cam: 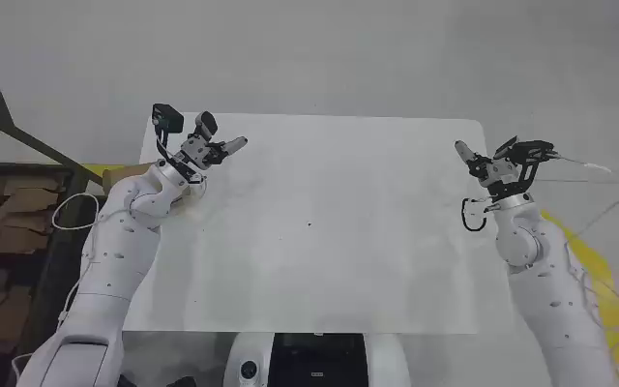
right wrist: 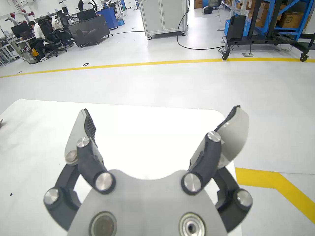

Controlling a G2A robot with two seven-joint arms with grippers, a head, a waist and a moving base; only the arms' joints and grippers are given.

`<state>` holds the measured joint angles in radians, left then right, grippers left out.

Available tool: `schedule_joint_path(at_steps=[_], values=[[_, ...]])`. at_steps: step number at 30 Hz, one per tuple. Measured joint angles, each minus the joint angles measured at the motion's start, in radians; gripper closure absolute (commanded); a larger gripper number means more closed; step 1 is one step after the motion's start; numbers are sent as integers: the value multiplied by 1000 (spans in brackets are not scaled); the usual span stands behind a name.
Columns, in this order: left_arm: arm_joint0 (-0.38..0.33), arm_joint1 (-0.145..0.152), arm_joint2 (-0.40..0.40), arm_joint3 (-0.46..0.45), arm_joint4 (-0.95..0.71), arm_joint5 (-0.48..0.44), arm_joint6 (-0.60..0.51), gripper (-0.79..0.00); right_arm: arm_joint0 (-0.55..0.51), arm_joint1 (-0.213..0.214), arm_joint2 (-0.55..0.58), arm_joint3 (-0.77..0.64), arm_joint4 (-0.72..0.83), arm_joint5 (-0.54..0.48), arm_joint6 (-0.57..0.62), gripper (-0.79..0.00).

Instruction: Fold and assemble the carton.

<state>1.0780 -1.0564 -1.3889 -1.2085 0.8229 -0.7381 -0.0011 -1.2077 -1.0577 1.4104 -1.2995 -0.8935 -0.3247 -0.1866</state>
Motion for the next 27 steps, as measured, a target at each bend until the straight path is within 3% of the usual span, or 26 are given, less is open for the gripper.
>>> schedule_joint_path(at_steps=[20,27], values=[[11,-1,-5,-14,-15,15,4,-785,0,0,0,0,0,0,0,-785],[39,6,-43,4,-282,-39,-151,-785,0,0,0,0,0,0,0,-785]])
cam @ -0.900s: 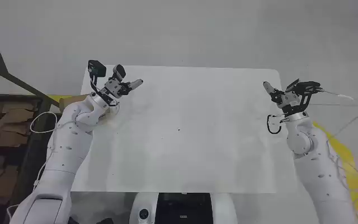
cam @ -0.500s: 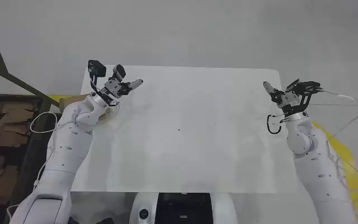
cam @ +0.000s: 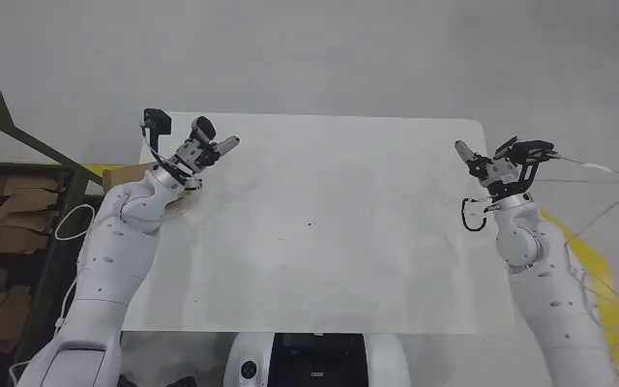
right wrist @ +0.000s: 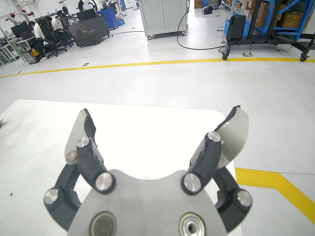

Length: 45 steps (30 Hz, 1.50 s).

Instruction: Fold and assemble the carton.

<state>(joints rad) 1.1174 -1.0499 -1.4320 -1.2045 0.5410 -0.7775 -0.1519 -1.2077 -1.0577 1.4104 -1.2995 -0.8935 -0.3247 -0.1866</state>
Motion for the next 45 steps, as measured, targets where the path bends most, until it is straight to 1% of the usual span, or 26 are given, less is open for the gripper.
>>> schedule_joint_path(at_steps=[5,10,13,17,19,21,37,41,45], values=[[19,16,-45,44,-269,-42,-194,-785,0,0,0,0,0,0,0,-785],[53,39,-110,72,-534,-78,-373,-785,0,0,0,0,0,0,0,-785],[71,54,-152,89,-663,-78,-479,-785,0,0,0,0,0,0,0,-785],[100,71,-207,98,-799,-67,-577,-785,0,0,0,0,0,0,0,-785],[121,79,-239,90,-826,-62,-596,-785,0,0,0,0,0,0,0,-785],[137,83,-255,79,-843,-53,-602,-785,0,0,0,0,0,0,0,-785],[139,83,-255,76,-845,-49,-600,-785,0,0,0,0,0,0,0,-785],[133,80,-245,47,-868,28,-580,-785,0,0,0,0,0,0,0,-785],[135,85,-271,72,-886,43,-565,-785,0,0,0,0,0,0,0,-785]])
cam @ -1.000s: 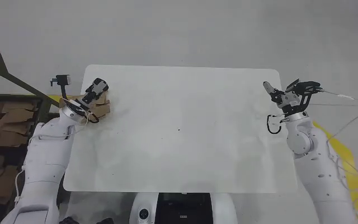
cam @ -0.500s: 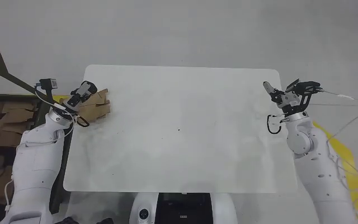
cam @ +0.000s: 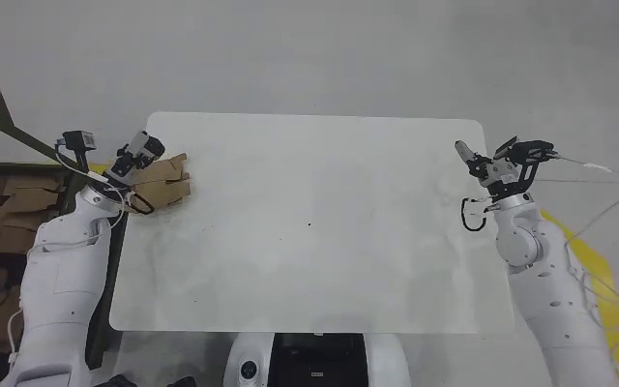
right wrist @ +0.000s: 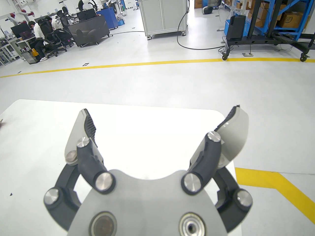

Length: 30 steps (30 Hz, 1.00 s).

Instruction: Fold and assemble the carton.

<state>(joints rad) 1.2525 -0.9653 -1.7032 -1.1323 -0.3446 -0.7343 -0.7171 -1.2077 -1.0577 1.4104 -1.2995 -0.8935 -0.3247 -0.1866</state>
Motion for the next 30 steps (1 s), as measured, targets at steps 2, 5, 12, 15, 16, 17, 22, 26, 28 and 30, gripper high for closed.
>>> schedule_joint_path(at_steps=[2,5,12,15,16,17,22,26,28,30], values=[[4,3,-21,35,-15,-1,7,-785,0,0,0,0,0,0,0,-785],[10,8,-54,99,-58,-9,0,-785,0,0,0,0,0,0,0,-785],[10,21,-129,268,-155,-48,-36,-785,0,0,0,0,0,0,0,-785],[5,27,-164,333,-219,-56,-58,-785,0,0,0,0,0,0,0,-785],[3,30,-179,358,-240,-60,-65,-785,0,0,0,0,0,0,0,-785],[1,32,-190,376,-254,-63,-69,-785,0,0,0,0,0,0,0,-785],[-21,44,-230,474,-293,-56,-81,-785,0,0,0,0,0,0,0,-785],[-52,48,-228,552,-288,-16,-100,-785,0,0,0,0,0,0,0,-785],[-71,50,-219,595,-268,0,-100,-785,0,0,0,0,0,0,0,-785],[-86,52,-212,634,-241,5,-84,-785,0,0,0,0,0,0,0,-785]])
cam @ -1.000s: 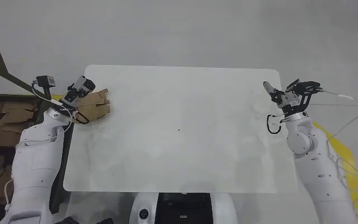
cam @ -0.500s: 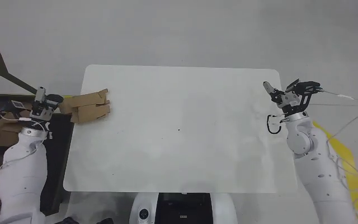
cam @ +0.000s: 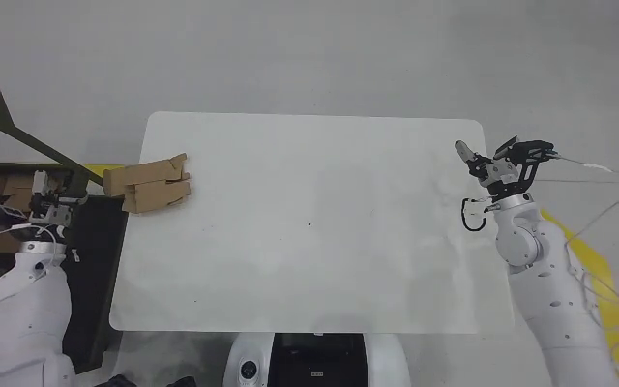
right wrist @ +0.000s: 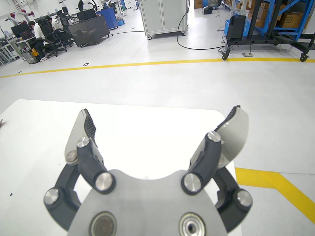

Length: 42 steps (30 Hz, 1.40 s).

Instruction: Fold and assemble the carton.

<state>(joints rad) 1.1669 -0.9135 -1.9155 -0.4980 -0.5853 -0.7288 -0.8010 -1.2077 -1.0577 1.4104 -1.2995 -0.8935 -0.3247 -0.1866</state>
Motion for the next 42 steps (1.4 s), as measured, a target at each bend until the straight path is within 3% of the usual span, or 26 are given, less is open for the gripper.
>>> schedule_joint_path(at_steps=[10,26,30,33,37,42], values=[[-90,2,72,154,169,72,36,-785,0,0,0,0,0,0,0,-785],[-192,-28,179,208,299,58,-4,-785,0,0,0,0,0,0,0,-785],[-204,-32,180,221,286,59,-1,-591,0,0,0,0,0,0,0,-785],[-209,-33,180,228,280,51,21,-493,0,0,0,0,0,0,0,-785],[-213,-34,182,235,284,47,56,-391,0,0,0,0,0,0,0,-785],[-222,-36,188,237,289,57,62,-332,0,0,0,0,0,0,0,-785]])
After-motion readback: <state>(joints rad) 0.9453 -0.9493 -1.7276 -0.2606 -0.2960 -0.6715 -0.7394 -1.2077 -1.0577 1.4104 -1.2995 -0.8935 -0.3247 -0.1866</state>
